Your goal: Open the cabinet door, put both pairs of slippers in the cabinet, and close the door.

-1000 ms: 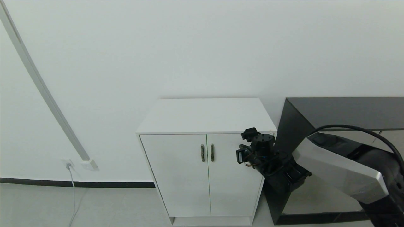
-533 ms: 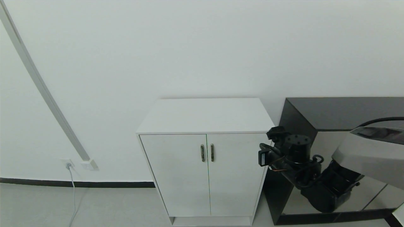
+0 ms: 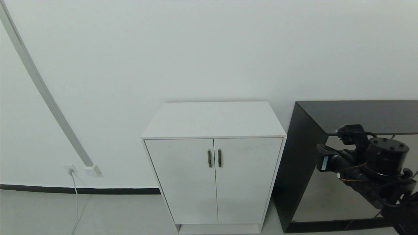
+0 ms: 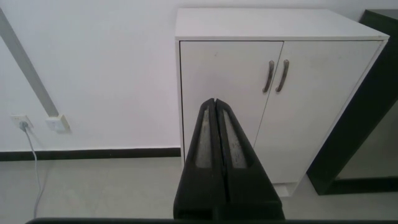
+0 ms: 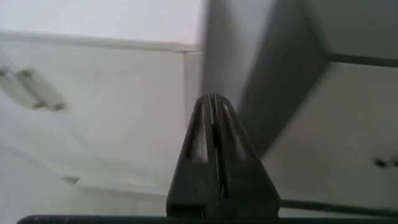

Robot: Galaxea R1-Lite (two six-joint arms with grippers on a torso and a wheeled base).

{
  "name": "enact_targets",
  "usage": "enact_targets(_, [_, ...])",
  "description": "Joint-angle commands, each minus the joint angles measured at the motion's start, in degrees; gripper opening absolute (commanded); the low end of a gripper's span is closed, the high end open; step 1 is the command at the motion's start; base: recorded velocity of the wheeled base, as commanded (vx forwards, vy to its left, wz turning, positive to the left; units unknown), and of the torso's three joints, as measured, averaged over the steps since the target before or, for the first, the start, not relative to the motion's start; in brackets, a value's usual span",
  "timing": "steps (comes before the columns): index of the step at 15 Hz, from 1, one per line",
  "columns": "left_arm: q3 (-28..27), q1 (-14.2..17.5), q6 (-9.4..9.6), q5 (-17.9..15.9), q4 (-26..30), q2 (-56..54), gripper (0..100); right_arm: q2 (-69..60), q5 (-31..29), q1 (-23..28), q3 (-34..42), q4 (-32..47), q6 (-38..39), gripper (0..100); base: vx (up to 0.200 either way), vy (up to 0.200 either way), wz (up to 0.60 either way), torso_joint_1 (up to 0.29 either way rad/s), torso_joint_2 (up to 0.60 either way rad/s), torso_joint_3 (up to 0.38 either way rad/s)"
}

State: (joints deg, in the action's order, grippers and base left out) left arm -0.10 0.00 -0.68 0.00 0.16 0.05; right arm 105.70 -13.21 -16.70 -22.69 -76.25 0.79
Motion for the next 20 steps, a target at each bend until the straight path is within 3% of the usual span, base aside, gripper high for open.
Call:
enact_targets(1, [0.01,0.00,-0.02,0.00,0.02,0.04,0,-6.04,-0.41,4.31,3.97,-0.04,0.00,0,0.000,0.000,0.00,0.000,0.00,0.000])
enact_targets(4, [0.01,0.00,-0.02,0.00,0.02,0.04,0,-12.98,-0.32,9.05,10.21,0.05,0.09,0,0.000,0.000,0.00,0.000,0.00,0.000])
enact_targets(10, [0.01,0.00,-0.02,0.00,0.02,0.04,0,-28.10,-0.14,10.90,19.08,4.62,0.09,0,0.000,0.000,0.00,0.000,0.00,0.000])
enact_targets(16, [0.01,0.00,-0.02,-0.09,0.02,0.04,0,-54.38,0.82,11.08,17.06,33.63,0.09,0,0.000,0.000,0.00,0.000,0.00,0.000])
enact_targets(20, [0.01,0.00,0.07,-0.18,0.02,0.04,0,-77.49,1.00,10.99,10.03,65.09,0.09,0,0.000,0.000,0.00,0.000,0.00,0.000])
